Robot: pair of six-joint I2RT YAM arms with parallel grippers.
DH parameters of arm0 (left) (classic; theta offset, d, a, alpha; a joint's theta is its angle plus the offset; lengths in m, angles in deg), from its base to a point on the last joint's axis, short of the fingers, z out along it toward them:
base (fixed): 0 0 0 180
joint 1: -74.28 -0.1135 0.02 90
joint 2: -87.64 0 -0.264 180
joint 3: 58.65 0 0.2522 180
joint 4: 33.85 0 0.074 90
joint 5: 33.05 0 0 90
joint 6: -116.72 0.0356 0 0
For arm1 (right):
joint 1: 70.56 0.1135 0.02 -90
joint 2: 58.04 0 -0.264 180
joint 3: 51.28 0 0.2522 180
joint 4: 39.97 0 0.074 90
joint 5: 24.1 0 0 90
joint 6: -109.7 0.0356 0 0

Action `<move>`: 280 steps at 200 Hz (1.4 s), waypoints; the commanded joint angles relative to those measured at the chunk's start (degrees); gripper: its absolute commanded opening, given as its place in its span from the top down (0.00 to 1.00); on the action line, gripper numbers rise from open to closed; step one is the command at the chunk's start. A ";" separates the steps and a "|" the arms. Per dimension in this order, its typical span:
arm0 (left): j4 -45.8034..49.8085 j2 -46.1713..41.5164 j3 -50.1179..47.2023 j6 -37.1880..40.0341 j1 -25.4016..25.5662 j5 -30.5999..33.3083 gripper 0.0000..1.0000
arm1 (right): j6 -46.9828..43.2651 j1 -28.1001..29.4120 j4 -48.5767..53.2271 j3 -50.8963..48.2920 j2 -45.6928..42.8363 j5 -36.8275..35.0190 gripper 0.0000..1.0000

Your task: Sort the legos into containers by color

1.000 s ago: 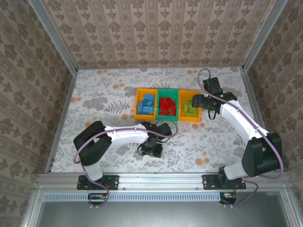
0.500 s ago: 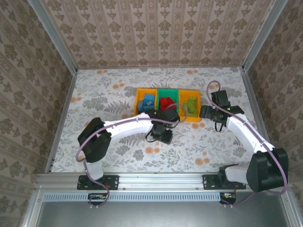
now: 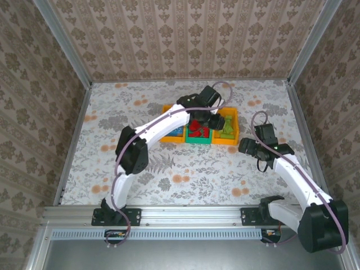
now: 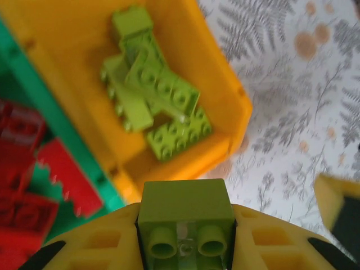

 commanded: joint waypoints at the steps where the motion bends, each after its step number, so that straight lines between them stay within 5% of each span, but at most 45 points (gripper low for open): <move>1: 0.11 5.38 7.79 2.22 -1.59 -7.34 0.67 | 0.97 -0.21 -1.03 -1.47 -3.39 3.88 0.11; 102: -17.17 10.77 7.86 -5.13 -6.07 -13.36 0.66 | 1.65 -0.17 0.98 -7.08 -13.79 6.10 0.10; 241: -19.78 13.30 5.51 -9.95 -6.45 -13.31 0.62 | 1.85 -0.17 0.29 -7.61 -13.89 6.61 0.09; 280: -18.84 13.36 5.52 -10.01 -6.45 -13.13 0.51 | 1.95 -0.18 0.11 -7.70 -13.89 6.96 0.09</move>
